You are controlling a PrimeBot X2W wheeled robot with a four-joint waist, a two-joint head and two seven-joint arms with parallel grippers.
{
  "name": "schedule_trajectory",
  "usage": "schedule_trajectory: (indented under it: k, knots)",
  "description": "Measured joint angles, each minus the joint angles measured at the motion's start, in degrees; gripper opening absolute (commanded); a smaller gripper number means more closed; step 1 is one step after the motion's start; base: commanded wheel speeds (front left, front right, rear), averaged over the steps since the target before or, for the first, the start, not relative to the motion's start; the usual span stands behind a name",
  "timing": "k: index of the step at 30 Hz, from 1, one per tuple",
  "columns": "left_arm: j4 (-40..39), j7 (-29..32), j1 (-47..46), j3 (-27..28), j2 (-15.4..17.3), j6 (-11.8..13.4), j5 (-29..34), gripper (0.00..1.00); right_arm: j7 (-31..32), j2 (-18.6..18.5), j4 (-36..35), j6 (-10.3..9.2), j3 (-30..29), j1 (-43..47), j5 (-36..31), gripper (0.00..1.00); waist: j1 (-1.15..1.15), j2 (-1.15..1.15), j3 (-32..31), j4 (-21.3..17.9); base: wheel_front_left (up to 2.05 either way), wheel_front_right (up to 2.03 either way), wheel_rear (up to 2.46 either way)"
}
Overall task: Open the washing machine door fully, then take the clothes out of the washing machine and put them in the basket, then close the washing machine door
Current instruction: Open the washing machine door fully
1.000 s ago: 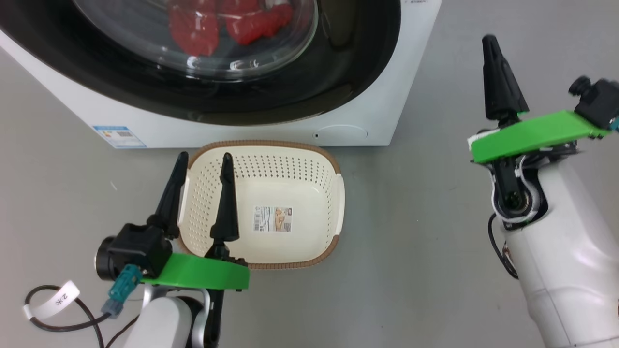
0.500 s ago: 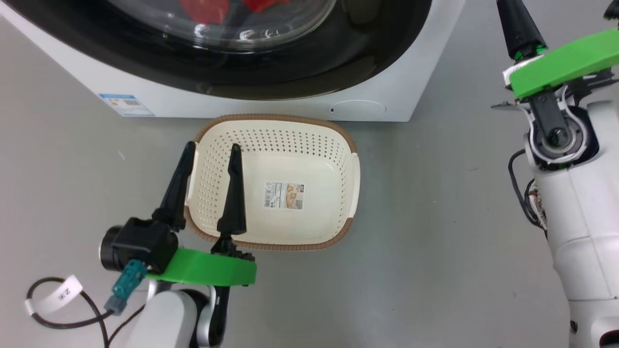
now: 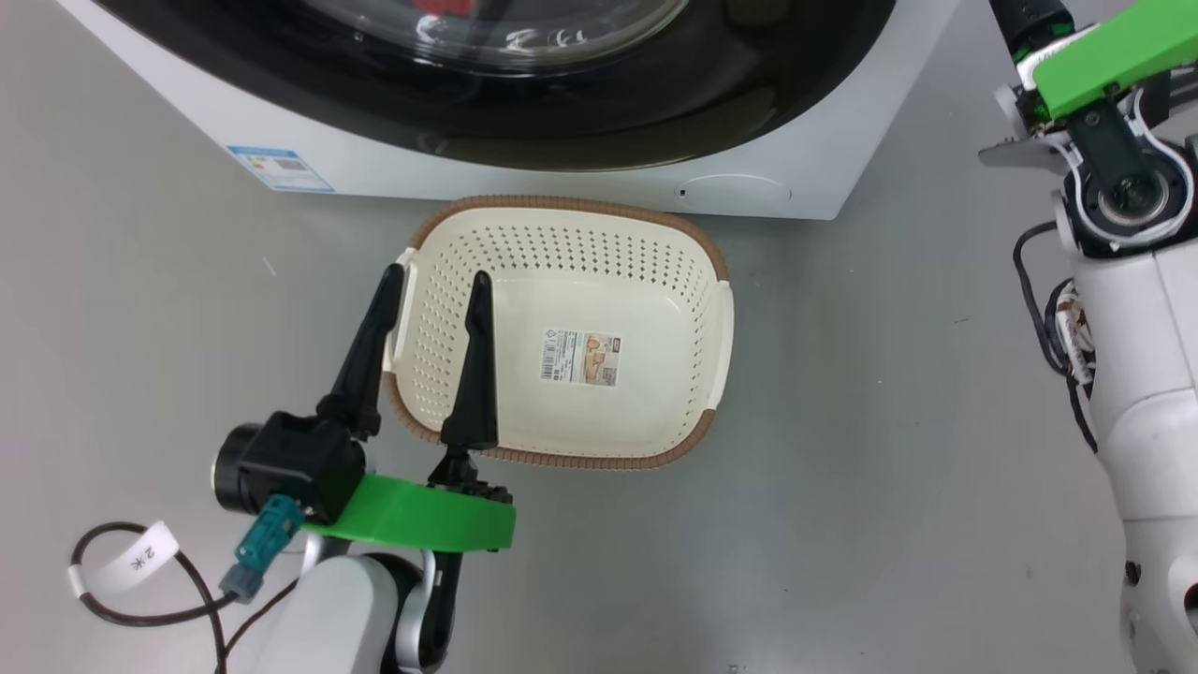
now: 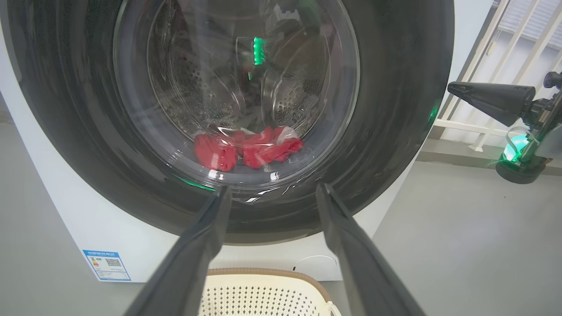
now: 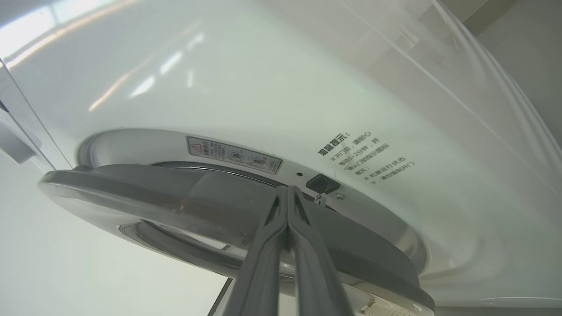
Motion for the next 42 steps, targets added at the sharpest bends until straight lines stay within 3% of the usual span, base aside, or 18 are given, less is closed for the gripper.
schedule_trajectory:
  k: [23,42]
  knots:
    - [-0.22,0.0,-1.2,-1.62,-0.03,0.52,-1.51,1.0,8.69,-2.49,8.79,-0.27,0.92,-9.7,2.74,0.0,0.0,0.0,2.94,4.08,0.0,0.0,0.0]
    - [-0.26,0.0,-1.2,-0.77,-0.04,0.53,-1.87,1.0,15.05,-2.05,6.86,-0.42,1.66,-9.38,3.92,0.0,0.0,0.0,2.03,2.62,0.0,0.0,0.0]
